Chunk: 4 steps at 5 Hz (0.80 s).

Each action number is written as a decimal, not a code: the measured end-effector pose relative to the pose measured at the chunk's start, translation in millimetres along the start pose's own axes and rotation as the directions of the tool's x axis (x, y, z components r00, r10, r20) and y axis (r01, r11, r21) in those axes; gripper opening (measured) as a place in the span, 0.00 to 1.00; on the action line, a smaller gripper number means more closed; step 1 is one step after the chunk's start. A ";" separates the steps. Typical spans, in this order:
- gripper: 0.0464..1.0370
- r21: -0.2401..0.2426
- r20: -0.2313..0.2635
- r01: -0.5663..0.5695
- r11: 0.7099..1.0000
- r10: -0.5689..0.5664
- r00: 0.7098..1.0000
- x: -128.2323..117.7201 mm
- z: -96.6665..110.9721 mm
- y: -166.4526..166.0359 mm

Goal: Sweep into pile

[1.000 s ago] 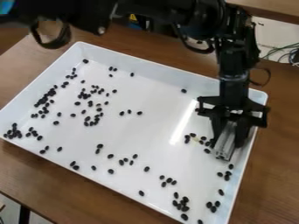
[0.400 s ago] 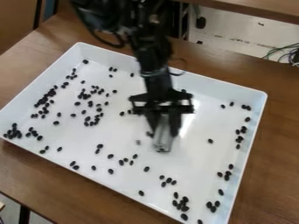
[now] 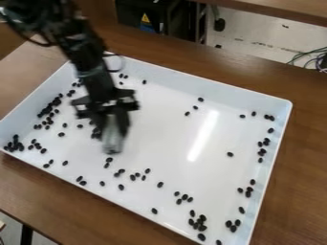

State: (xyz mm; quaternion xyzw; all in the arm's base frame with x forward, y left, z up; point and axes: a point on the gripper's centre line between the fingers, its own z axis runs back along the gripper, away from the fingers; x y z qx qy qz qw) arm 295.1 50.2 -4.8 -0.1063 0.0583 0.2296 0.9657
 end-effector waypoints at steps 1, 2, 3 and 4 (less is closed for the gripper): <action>0.32 0.035 0.018 -0.039 0.999 0.039 0.999 5.1 12.8 45.6; 0.32 0.056 0.051 -0.001 0.998 -0.001 0.999 22.9 37.0 68.7; 0.32 0.089 0.060 0.051 0.995 -0.057 0.997 26.9 49.6 49.7; 0.32 0.111 0.107 0.164 0.980 -0.176 0.978 24.1 64.0 0.5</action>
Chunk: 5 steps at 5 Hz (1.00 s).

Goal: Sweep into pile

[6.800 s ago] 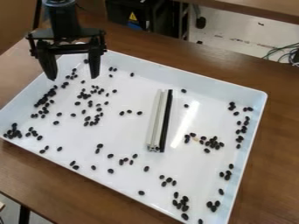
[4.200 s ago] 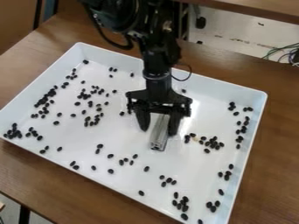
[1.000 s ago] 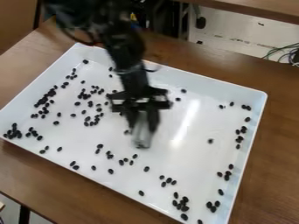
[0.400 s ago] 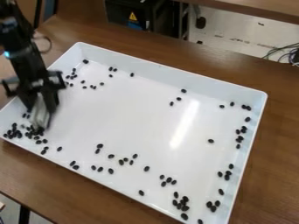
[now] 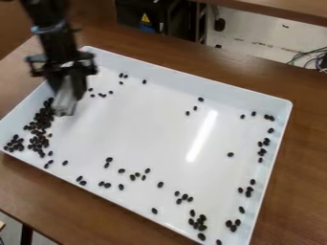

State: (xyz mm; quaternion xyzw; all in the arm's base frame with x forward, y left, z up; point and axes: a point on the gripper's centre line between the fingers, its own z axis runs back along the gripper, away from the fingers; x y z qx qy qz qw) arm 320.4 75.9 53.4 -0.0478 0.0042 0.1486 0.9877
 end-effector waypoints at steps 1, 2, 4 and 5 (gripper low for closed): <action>0.32 -0.026 0.023 0.100 0.995 -0.099 0.995 0.6 3.4 -51.4; 0.32 -0.054 -0.001 0.207 0.977 -0.208 0.978 -4.7 -3.7 -105.1; 0.32 -0.105 -0.092 0.351 0.930 -0.361 0.928 -30.3 -27.4 -196.3; 0.32 -0.102 -0.128 0.353 0.930 -0.364 0.922 -41.9 -48.9 -224.5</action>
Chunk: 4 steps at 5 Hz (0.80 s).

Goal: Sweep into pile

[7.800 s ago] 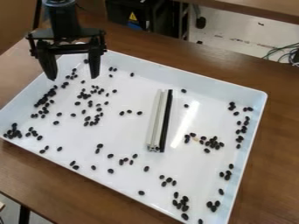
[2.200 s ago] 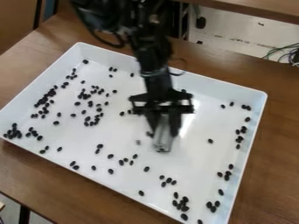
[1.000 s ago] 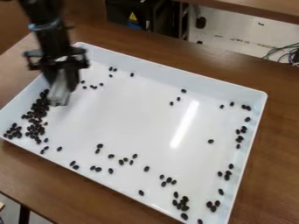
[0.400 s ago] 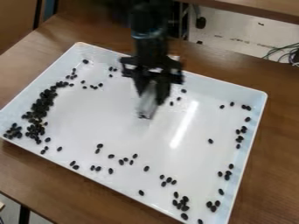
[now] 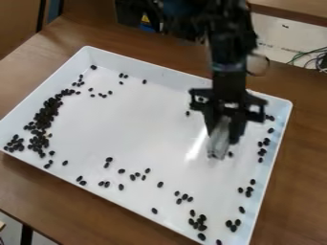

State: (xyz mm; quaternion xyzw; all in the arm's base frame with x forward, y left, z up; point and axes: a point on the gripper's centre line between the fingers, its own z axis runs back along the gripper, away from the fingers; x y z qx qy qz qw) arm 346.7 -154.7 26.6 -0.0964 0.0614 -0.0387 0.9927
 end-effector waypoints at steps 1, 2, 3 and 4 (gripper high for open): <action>0.32 0.013 -0.020 -0.008 1.000 0.008 1.000 10.1 -19.9 -7.1; 0.32 -0.002 -0.022 -0.038 0.999 0.038 0.999 14.5 -21.5 -0.6; 0.32 -0.012 -0.018 -0.067 0.998 0.067 0.998 18.9 -19.3 11.4; 0.32 -0.013 -0.013 -0.124 0.992 0.124 0.992 22.2 -15.7 40.2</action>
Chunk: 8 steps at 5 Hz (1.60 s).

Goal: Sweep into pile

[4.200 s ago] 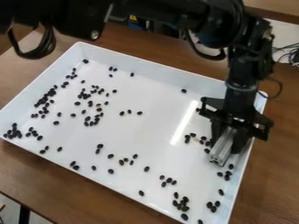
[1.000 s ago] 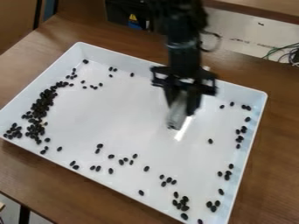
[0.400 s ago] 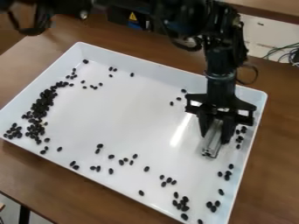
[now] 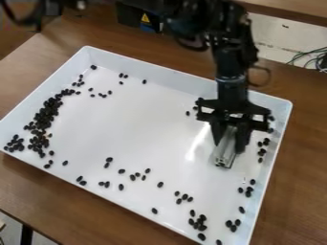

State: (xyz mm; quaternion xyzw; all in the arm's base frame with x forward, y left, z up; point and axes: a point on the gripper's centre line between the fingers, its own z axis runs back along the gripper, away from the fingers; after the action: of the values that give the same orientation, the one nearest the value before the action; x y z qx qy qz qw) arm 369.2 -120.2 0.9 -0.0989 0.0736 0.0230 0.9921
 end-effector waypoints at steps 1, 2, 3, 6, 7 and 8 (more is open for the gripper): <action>0.32 -0.001 0.014 -0.088 0.996 0.088 0.996 -3.2 8.1 45.4; 0.32 -0.025 0.025 -0.178 0.984 0.179 0.984 -5.7 14.8 86.4; 0.32 -0.030 0.038 -0.238 0.971 0.239 0.970 -5.0 21.4 121.1; 0.32 -0.021 0.064 -0.416 0.909 0.417 0.907 -17.4 42.2 222.6; 0.32 -0.009 0.060 -0.428 0.904 0.427 0.902 -19.0 46.8 229.6; 0.32 0.003 0.064 -0.404 0.915 0.403 0.913 -15.8 47.3 220.6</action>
State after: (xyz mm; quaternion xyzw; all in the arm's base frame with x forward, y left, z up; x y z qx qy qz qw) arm 347.0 104.7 6.7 -0.0727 0.0616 0.2297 0.9686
